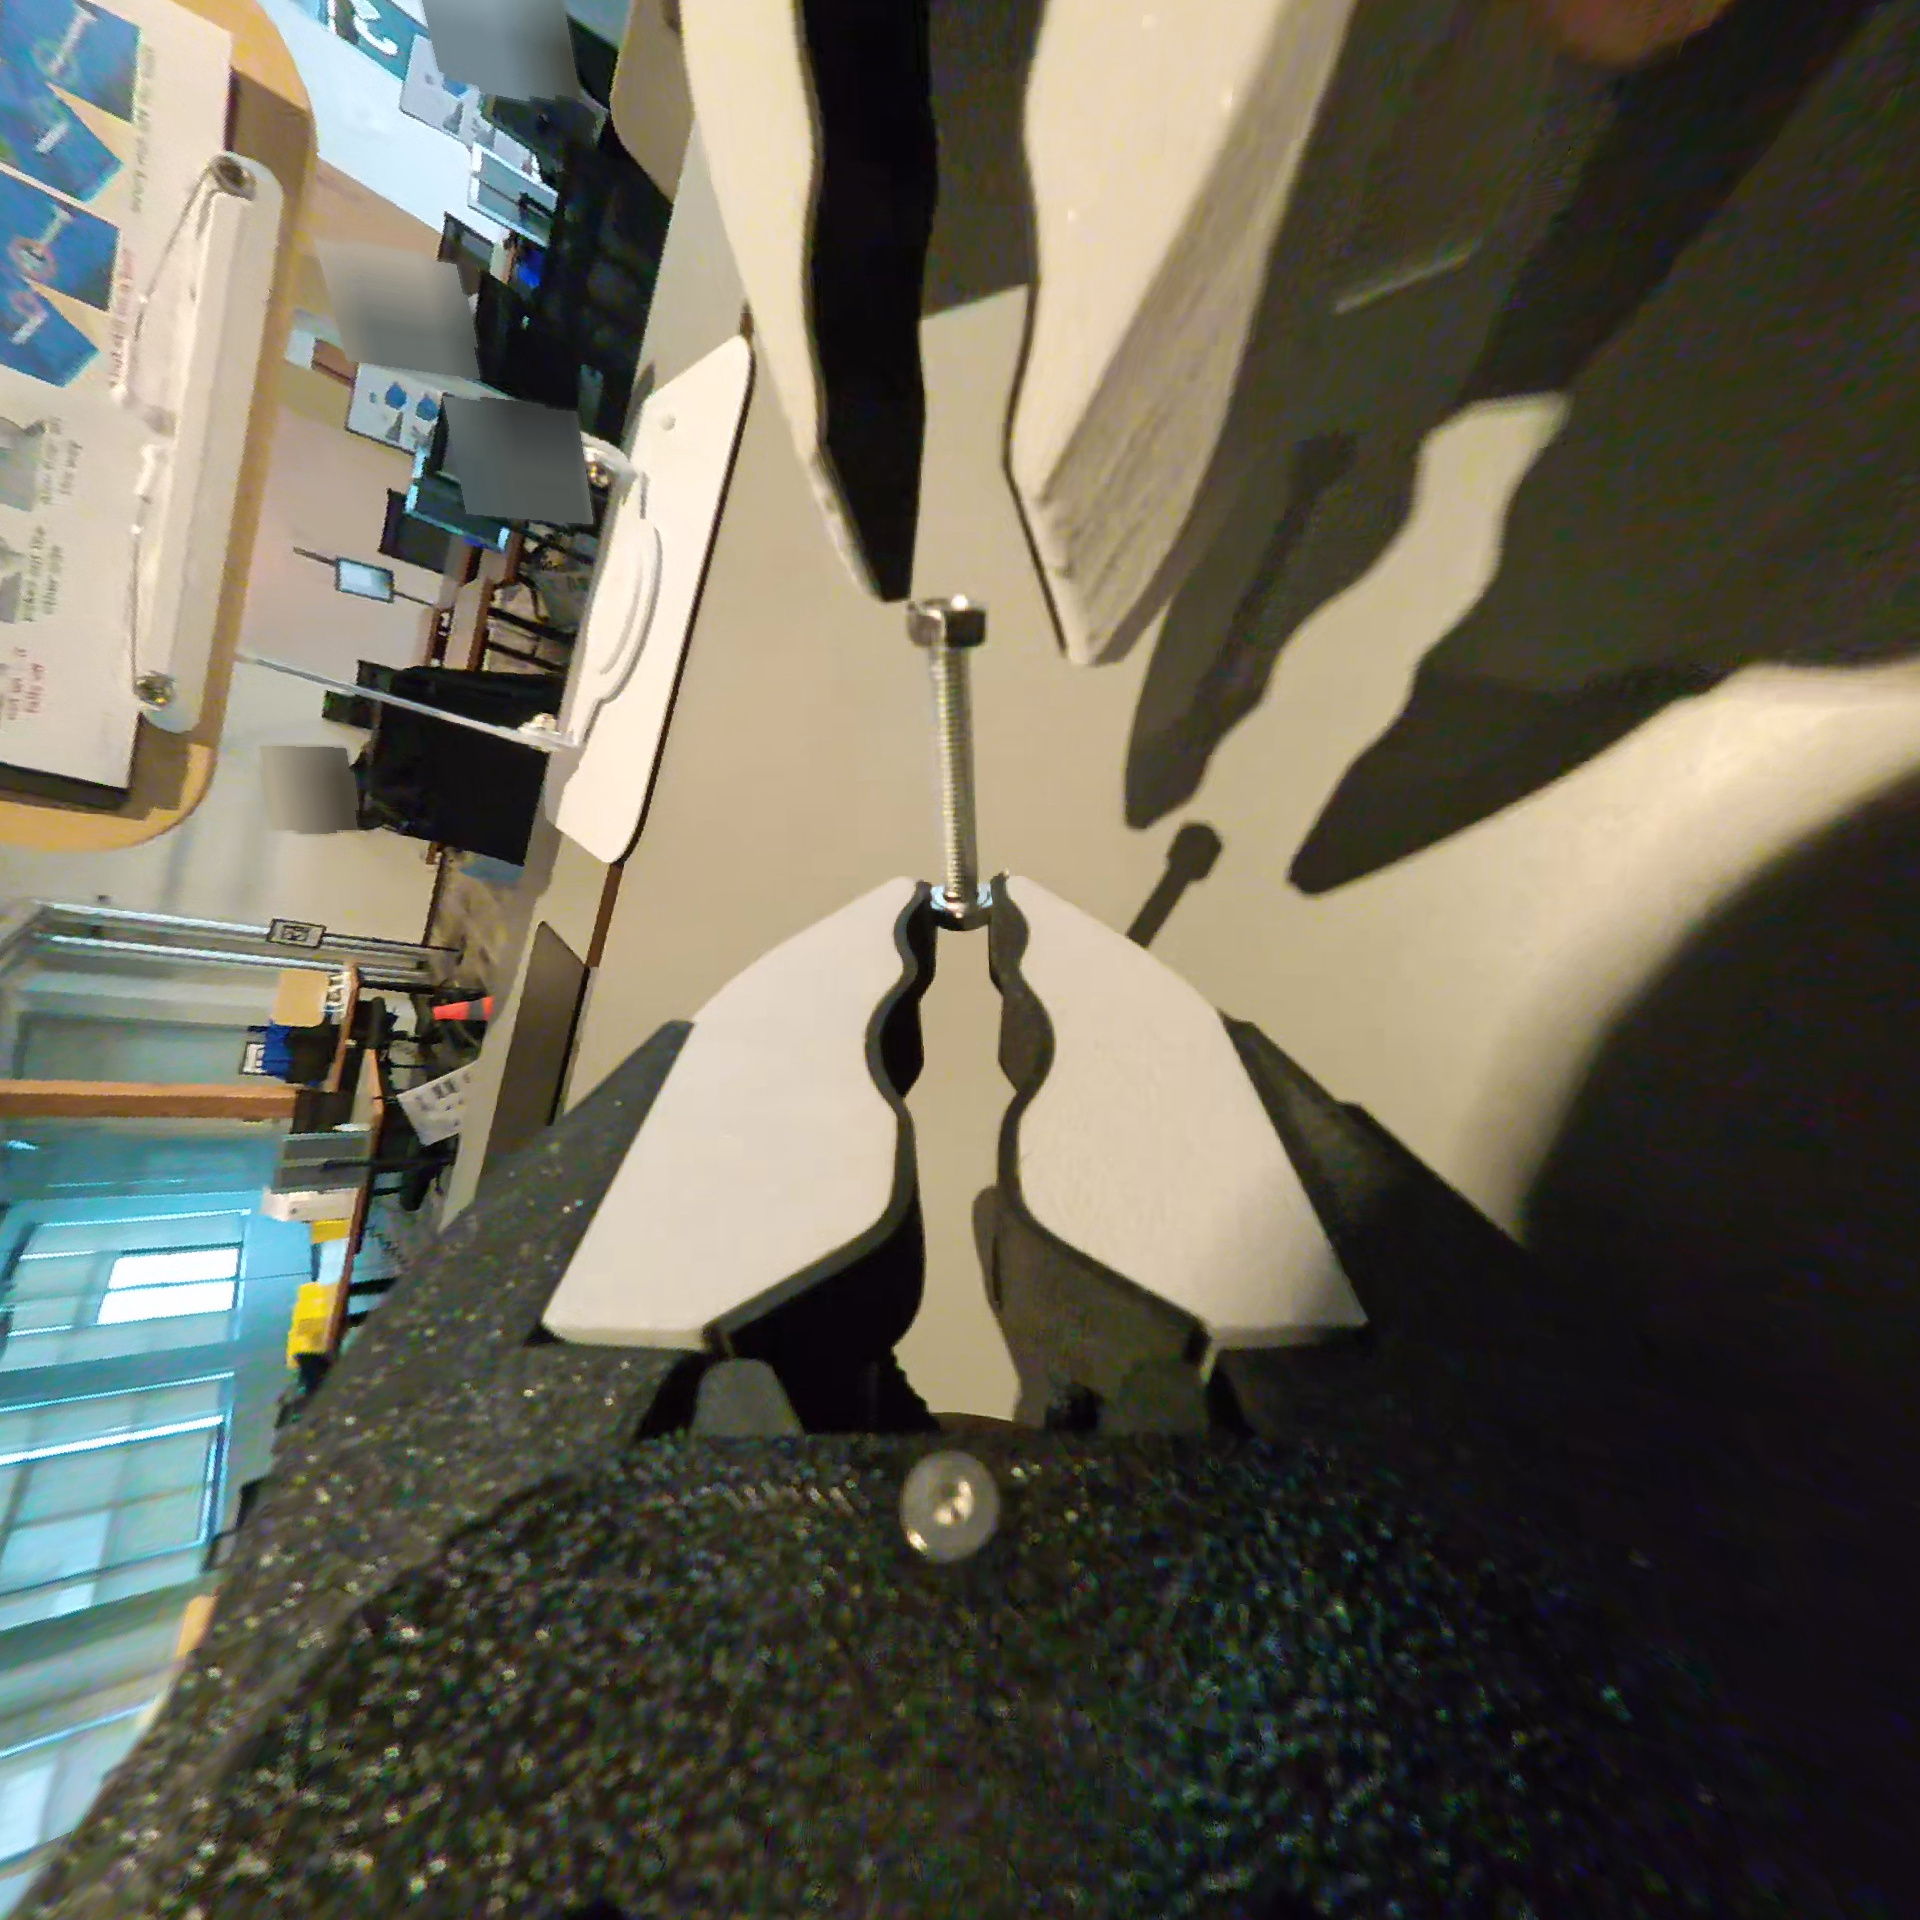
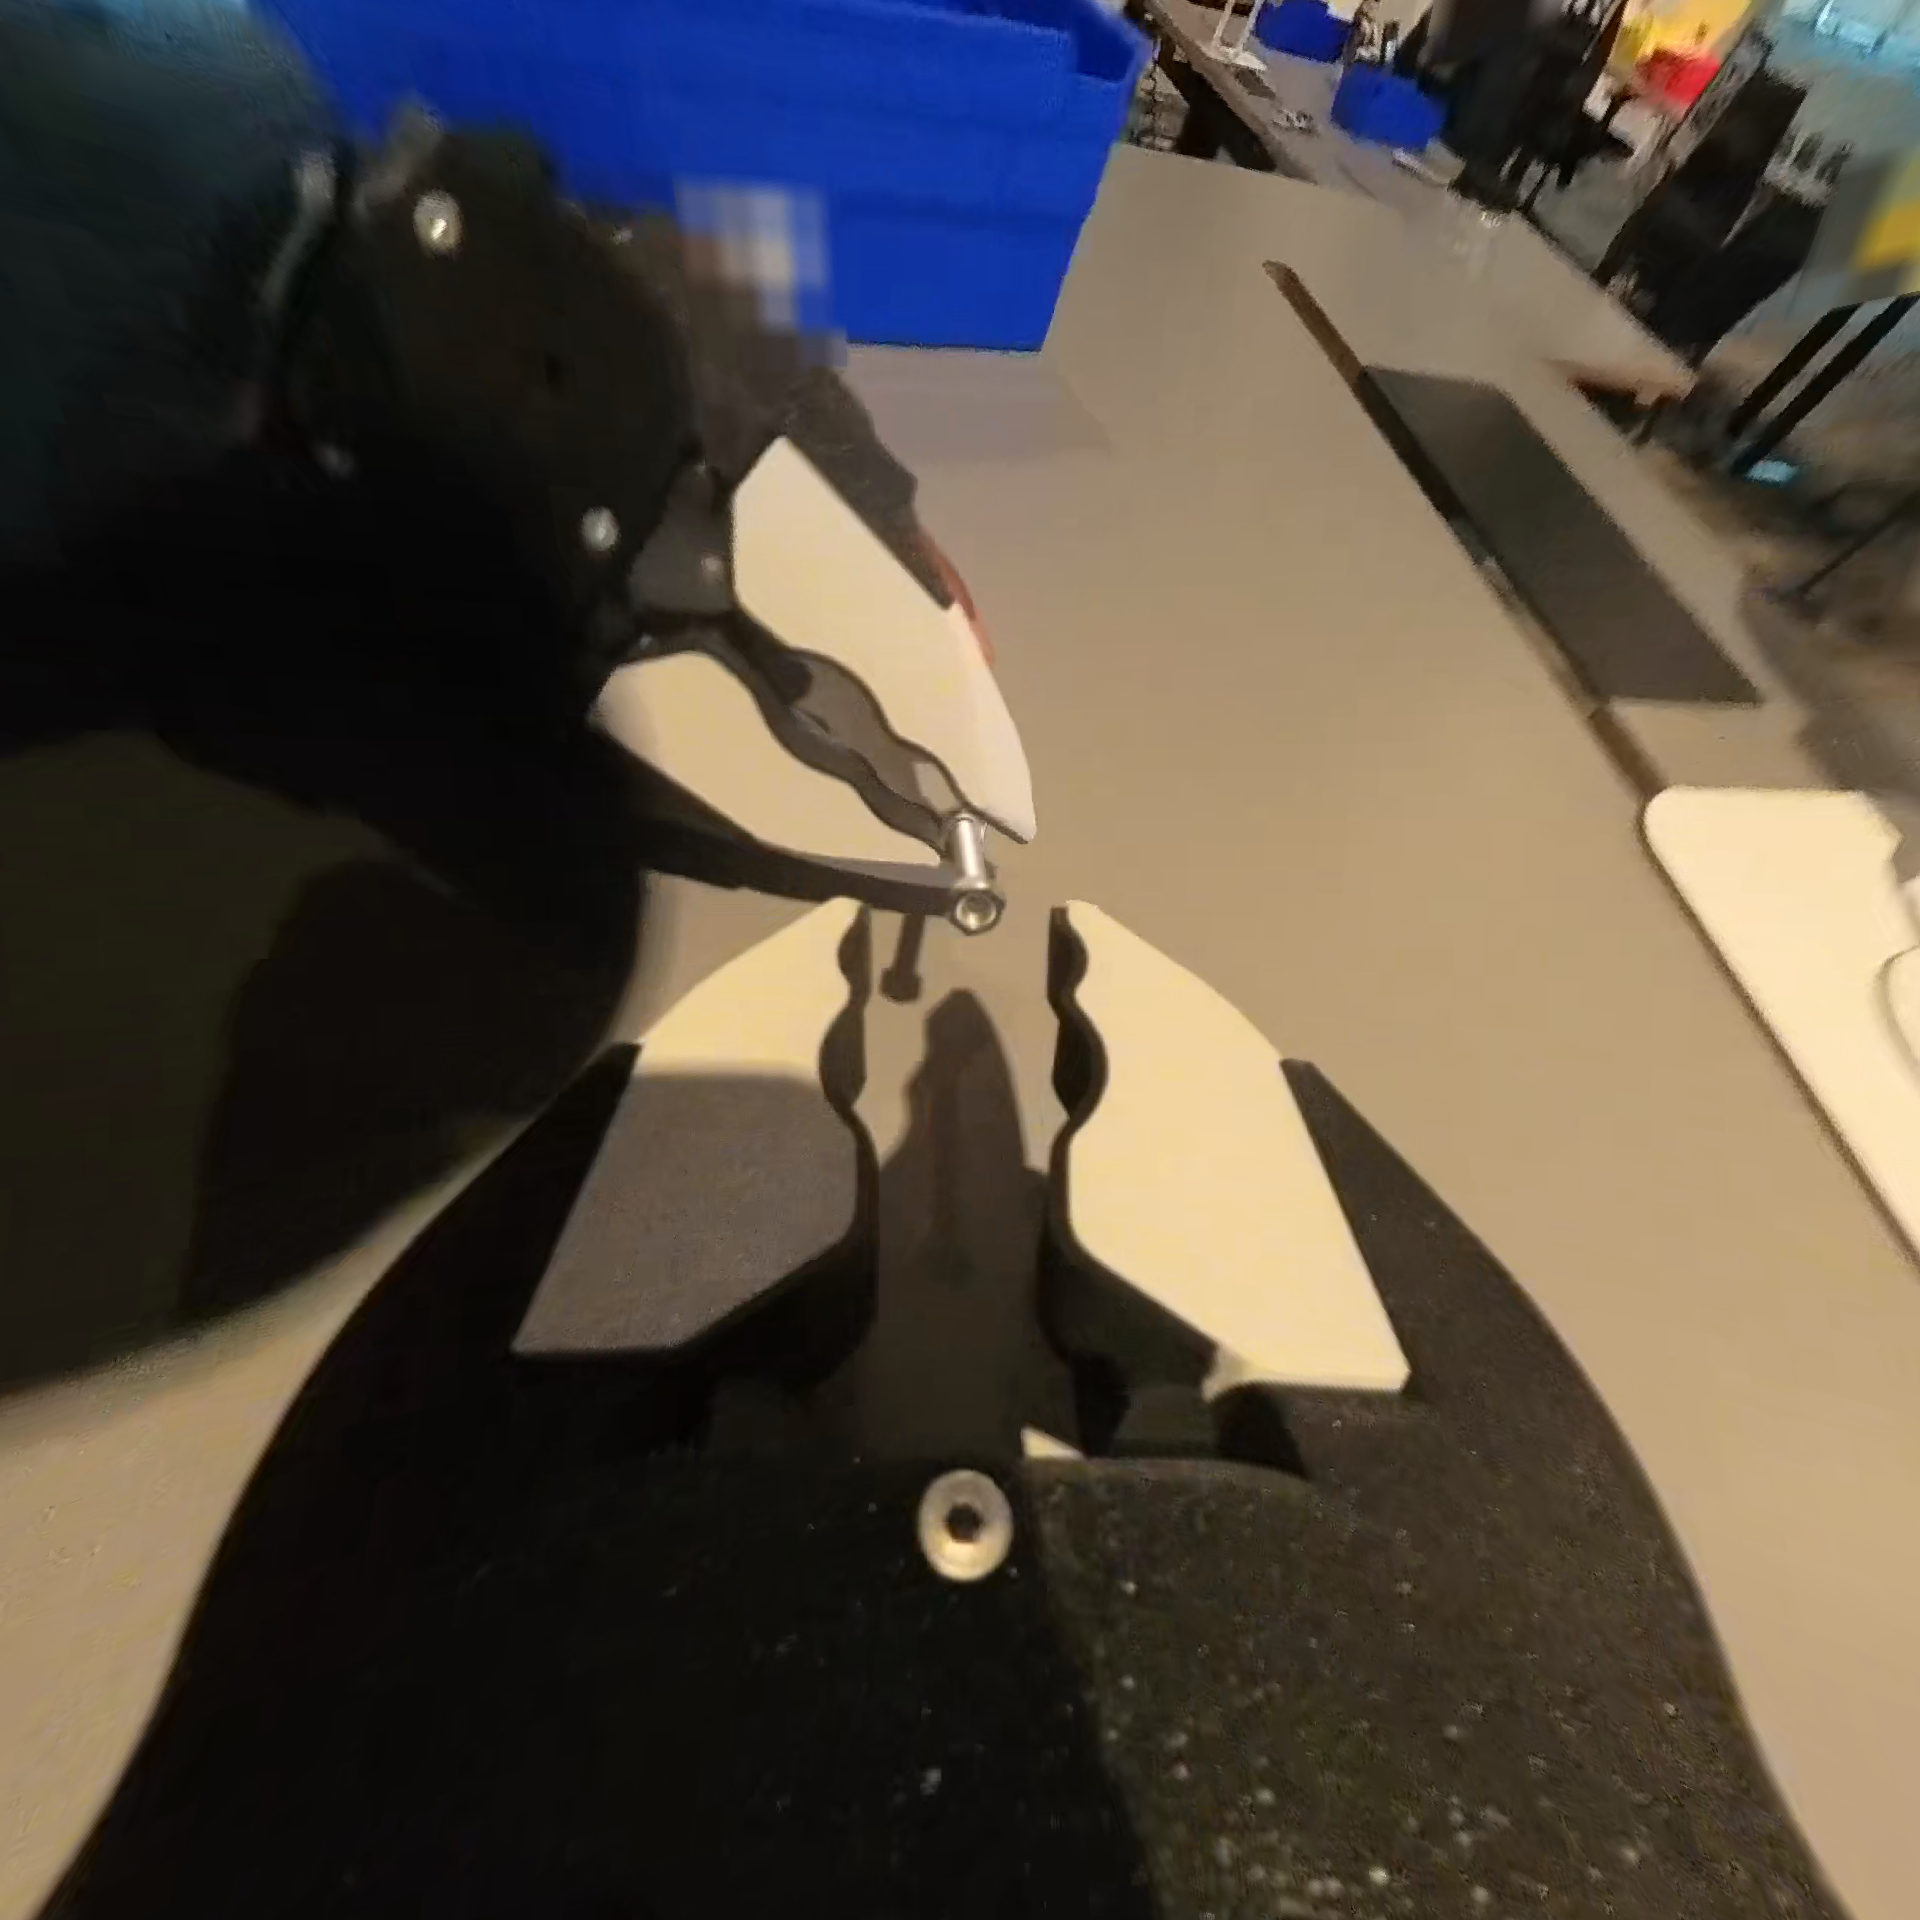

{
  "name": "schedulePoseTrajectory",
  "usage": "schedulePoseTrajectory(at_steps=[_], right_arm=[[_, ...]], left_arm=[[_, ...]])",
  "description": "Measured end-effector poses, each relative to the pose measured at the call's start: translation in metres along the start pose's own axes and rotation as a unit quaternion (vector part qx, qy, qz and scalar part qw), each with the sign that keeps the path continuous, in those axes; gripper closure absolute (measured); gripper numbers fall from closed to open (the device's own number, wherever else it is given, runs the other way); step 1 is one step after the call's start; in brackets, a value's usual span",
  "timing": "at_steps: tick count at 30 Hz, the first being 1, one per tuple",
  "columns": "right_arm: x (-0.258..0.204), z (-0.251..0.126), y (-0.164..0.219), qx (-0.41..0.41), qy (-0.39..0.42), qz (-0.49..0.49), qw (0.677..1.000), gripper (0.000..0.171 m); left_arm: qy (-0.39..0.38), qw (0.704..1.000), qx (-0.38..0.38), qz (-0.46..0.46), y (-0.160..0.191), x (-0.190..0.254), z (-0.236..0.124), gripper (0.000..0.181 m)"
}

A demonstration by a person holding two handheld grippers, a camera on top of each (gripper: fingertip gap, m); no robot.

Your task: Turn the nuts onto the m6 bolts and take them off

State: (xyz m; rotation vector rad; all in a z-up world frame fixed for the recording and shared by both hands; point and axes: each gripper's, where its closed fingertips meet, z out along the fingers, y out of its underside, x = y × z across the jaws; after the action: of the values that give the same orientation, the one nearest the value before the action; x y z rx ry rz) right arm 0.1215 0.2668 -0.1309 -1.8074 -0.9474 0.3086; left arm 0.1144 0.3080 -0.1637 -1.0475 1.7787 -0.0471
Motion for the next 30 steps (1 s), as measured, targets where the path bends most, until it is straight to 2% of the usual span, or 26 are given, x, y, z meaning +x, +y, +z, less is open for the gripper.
schedulePoseTrajectory(at_steps=[4, 9, 11, 13, 16, 18, 19, 21, 22, 25, 27, 30], right_arm=[[-0.002, 0.001, 0.001, -0.008, 0.018, -0.044, 0.999, 0.15], [-0.001, 0.004, 0.003, -0.022, 0.029, -0.029, 0.999, 0.16], [0.001, 0.005, 0.002, -0.019, 0.027, 0.021, 0.999, 0.16], [0.002, 0.006, 0.001, -0.013, 0.017, 0.116, 0.993, 0.16], [0.001, 0.007, 0.0, 0.018, -0.019, 0.292, 0.956, 0.16], [0.001, 0.006, -0.001, 0.036, -0.032, 0.329, 0.943, 0.16], [0.002, 0.005, -0.004, 0.045, -0.039, 0.32, 0.945, 0.158], [0.006, 0.002, -0.008, 0.048, -0.038, 0.275, 0.96, 0.138], [0.006, 0.0, -0.01, 0.049, -0.036, 0.238, 0.969, 0.135], [0.007, -0.002, -0.005, 0.013, -0.01, 0.108, 0.994, 0.133], [0.002, -0.001, 0.001, -0.016, -0.002, 0.034, 0.999, 0.134], [-0.004, 0.002, 0.007, -0.04, 0.003, -0.022, 0.999, 0.142]], left_arm=[[0.006, 1.0, 0.002, 0.006, 0.0, 0.002, 0.0, 0.171], [-0.001, 1.0, 0.001, 0.024, -0.003, 0.003, 0.0, 0.171], [-0.018, 0.999, -0.006, 0.036, -0.002, -0.001, -0.001, 0.171], [-0.04, 0.997, -0.018, 0.057, -0.001, -0.005, -0.001, 0.171], [-0.055, 0.995, -0.029, 0.074, 0.0, -0.007, 0.0, 0.171], [-0.05, 0.997, -0.023, 0.06, -0.001, -0.006, 0.0, 0.171], [-0.047, 0.997, -0.02, 0.052, -0.002, -0.006, 0.001, 0.171], [-0.039, 0.998, -0.018, 0.044, -0.001, -0.004, 0.001, 0.171], [-0.035, 0.998, -0.016, 0.04, -0.001, -0.003, 0.001, 0.171], [-0.028, 0.999, -0.013, 0.031, -0.001, -0.002, 0.001, 0.171], [-0.023, 0.999, -0.011, 0.028, -0.002, -0.002, 0.001, 0.171], [-0.019, 0.999, -0.01, 0.031, -0.002, 0.0, 0.001, 0.171]])
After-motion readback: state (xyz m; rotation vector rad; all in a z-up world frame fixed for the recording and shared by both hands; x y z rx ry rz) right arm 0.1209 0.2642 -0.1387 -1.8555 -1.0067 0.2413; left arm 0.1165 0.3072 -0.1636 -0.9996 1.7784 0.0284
